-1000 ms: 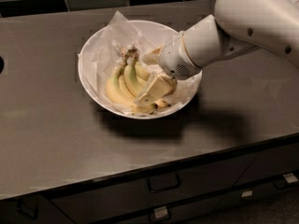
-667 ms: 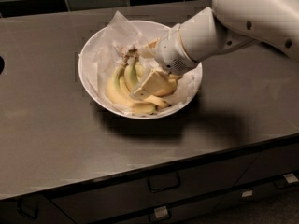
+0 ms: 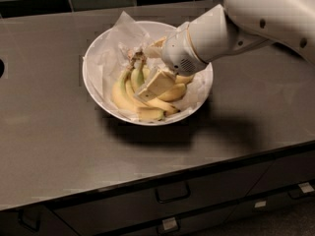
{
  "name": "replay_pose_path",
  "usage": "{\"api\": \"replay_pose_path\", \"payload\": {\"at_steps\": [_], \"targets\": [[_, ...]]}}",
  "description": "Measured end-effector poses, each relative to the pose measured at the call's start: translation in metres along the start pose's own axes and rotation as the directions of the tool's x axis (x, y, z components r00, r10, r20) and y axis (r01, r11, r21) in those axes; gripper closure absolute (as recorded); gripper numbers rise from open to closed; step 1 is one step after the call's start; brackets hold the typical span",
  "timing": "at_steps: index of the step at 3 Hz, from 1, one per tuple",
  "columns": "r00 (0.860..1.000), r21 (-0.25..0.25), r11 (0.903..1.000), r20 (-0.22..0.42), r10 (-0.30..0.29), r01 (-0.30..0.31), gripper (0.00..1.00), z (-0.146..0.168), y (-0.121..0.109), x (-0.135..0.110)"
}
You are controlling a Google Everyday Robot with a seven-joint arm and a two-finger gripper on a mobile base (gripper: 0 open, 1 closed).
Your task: Pick banana from white bowl
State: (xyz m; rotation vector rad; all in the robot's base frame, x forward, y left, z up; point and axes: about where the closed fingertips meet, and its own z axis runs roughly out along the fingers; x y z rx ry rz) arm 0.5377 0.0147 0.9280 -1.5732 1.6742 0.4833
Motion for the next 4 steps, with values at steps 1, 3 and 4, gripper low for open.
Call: {"api": "replay_pose_path", "payload": {"at_steps": [1, 3, 4], "targets": [[0.999, 0.002, 0.9995, 0.008, 0.032, -0.032, 0.28, 0.007, -0.002, 0.011], [0.998, 0.017, 0.9983, 0.016, 0.056, -0.056, 0.33, 0.027, -0.005, 0.015], [0.998, 0.021, 0.9981, 0.011, 0.058, -0.058, 0.33, 0.031, -0.005, 0.015]]}}
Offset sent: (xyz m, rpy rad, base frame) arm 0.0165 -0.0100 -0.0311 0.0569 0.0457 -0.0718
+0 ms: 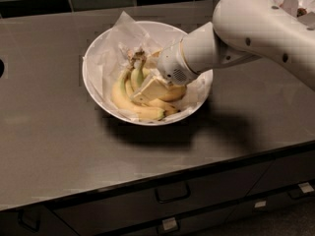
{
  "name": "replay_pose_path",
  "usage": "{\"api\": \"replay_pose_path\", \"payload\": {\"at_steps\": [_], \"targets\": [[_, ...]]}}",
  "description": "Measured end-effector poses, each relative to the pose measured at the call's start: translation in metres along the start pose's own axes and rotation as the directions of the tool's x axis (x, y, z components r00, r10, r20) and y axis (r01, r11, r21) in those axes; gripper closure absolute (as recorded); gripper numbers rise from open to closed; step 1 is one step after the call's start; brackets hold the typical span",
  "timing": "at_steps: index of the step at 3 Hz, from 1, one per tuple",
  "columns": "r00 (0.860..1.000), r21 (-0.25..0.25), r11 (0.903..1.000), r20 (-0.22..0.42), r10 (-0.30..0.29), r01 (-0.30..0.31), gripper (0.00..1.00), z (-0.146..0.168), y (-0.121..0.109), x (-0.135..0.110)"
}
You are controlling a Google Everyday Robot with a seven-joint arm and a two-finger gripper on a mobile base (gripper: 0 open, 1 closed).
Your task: Pick banana from white bowl
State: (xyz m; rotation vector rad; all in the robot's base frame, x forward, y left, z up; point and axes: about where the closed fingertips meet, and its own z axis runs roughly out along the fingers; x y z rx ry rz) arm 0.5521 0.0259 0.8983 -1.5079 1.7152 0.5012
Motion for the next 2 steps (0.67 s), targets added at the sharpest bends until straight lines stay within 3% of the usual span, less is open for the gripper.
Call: {"api": "replay_pose_path", "payload": {"at_steps": [1, 2], "targets": [[1.000, 0.033, 0.9995, -0.002, -0.001, 0.001, 0.46, 0.0021, -0.0024, -0.0032], [1.000, 0.033, 0.9994, -0.006, 0.000, 0.000, 0.46, 0.0051, -0.0044, -0.0054]]}}
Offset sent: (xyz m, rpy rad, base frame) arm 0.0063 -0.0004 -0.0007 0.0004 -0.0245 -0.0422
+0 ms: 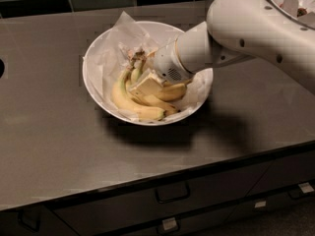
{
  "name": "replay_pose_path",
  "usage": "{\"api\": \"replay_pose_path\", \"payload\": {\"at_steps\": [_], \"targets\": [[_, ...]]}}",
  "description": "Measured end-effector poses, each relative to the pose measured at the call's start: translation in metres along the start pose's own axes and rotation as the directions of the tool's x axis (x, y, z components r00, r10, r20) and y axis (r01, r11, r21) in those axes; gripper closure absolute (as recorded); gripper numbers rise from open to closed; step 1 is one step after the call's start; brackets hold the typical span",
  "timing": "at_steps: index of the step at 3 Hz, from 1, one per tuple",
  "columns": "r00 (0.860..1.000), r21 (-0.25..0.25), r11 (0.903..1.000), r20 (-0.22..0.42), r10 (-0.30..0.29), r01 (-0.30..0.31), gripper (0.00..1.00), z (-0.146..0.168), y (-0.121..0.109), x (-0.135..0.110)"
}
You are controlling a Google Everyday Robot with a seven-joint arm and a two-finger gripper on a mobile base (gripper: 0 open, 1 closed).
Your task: Pick banana from white bowl
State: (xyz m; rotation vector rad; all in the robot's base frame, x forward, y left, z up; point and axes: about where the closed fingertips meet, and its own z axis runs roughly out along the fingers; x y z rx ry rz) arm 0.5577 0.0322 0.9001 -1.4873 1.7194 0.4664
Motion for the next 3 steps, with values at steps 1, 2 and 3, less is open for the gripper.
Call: {"api": "replay_pose_path", "payload": {"at_steps": [1, 2, 3], "targets": [[1.000, 0.008, 1.0000, -0.013, 0.003, -0.003, 0.48, 0.0010, -0.0014, 0.0004], [0.999, 0.020, 0.9998, -0.037, 0.004, -0.003, 0.60, 0.0012, -0.0021, 0.0018], [0.999, 0.020, 0.9998, -0.037, 0.004, -0.003, 0.78, 0.0012, -0.0021, 0.0018]]}}
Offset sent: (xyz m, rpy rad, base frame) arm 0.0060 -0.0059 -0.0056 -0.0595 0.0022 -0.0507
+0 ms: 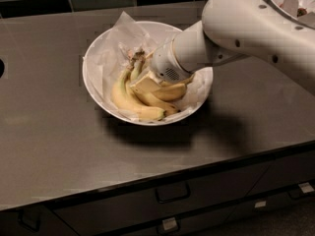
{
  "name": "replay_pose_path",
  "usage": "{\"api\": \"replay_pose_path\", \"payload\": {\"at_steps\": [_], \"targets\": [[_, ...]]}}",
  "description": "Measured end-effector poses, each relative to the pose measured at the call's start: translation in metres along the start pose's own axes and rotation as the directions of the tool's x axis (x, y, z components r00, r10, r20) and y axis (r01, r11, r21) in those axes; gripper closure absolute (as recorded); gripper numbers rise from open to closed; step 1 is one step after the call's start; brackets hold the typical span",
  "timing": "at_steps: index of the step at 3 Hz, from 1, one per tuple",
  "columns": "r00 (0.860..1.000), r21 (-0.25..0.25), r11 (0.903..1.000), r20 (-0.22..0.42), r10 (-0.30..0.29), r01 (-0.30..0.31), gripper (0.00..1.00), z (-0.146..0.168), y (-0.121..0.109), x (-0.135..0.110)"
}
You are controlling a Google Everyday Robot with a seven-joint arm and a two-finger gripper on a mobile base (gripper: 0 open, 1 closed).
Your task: Pick banana from white bowl
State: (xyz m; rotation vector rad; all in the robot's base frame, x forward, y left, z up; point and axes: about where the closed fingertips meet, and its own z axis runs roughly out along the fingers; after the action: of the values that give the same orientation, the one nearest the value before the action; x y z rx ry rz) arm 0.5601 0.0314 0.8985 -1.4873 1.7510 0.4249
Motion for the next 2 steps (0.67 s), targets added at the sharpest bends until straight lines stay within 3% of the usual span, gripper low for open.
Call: {"api": "replay_pose_path", "payload": {"at_steps": [1, 2], "targets": [[1.000, 0.000, 1.0000, 0.000, 0.000, 0.000, 0.99, 0.0000, 0.0000, 0.0000], [1.000, 0.000, 1.0000, 0.000, 0.000, 0.000, 1.00, 0.0000, 0.0000, 0.0000]]}}
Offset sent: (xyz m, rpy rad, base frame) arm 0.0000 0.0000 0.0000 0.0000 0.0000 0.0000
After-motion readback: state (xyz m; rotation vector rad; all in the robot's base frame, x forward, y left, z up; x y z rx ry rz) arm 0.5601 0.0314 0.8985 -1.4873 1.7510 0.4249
